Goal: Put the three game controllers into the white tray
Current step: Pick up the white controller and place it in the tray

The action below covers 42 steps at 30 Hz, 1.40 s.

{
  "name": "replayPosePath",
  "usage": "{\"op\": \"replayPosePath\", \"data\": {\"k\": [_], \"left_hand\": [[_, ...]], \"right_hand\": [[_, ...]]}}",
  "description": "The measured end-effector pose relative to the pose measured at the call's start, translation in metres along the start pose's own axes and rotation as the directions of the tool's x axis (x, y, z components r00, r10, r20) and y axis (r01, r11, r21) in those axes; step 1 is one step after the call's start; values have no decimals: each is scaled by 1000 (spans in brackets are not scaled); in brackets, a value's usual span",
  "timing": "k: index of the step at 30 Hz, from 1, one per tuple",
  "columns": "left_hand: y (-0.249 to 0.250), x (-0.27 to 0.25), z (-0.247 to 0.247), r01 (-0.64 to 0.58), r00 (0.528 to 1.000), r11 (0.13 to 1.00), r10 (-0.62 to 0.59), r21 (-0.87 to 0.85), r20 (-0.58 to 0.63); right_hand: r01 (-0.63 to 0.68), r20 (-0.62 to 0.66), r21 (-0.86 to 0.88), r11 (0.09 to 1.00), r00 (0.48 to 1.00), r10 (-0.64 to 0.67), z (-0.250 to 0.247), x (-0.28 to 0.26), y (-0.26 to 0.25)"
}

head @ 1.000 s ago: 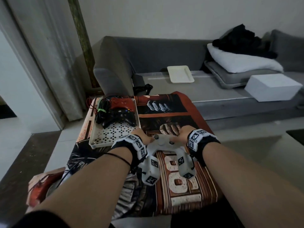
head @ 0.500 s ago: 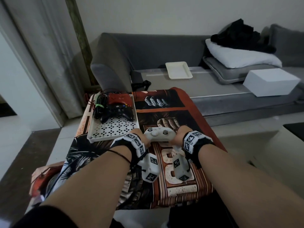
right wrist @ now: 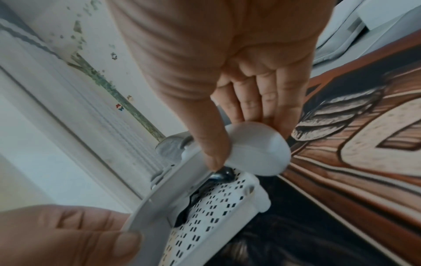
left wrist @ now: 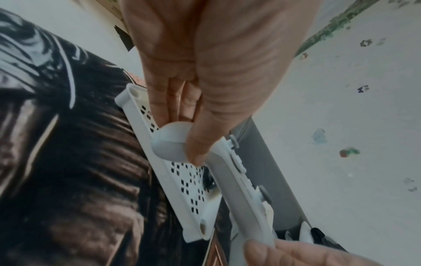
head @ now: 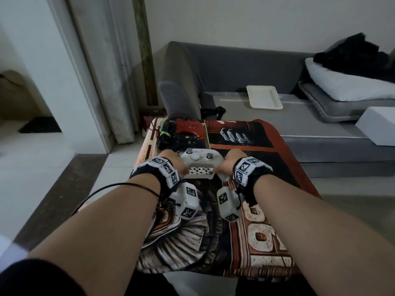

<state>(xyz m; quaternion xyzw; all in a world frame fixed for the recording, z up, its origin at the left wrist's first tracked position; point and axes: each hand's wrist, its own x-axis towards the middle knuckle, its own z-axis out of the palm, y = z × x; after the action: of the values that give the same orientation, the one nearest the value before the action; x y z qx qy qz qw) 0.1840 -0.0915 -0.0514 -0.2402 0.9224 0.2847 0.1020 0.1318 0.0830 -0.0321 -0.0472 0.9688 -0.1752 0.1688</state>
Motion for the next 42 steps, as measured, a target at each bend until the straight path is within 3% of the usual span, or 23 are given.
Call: {"op": "replayPosePath", "data": {"k": [9, 20, 35, 42], "left_hand": [[-34, 24, -17, -4, 1000, 992, 4, 122, -2], [-46, 47, -11, -25, 999, 1000, 25, 17, 29], [-53, 54, -7, 41, 998, 999, -40, -17, 50], [-47, 43, -10, -24, 999, 1000, 24, 5, 36]], "right_hand": [[36, 53, 14, 999, 998, -37, 29, 29, -35], [55, 74, 54, 997, 996, -59, 39, 54, -37], [29, 88, -14, 1000, 996, -27, 45, 62, -39], [63, 74, 8, 998, 995, -64, 47, 54, -33]]}}
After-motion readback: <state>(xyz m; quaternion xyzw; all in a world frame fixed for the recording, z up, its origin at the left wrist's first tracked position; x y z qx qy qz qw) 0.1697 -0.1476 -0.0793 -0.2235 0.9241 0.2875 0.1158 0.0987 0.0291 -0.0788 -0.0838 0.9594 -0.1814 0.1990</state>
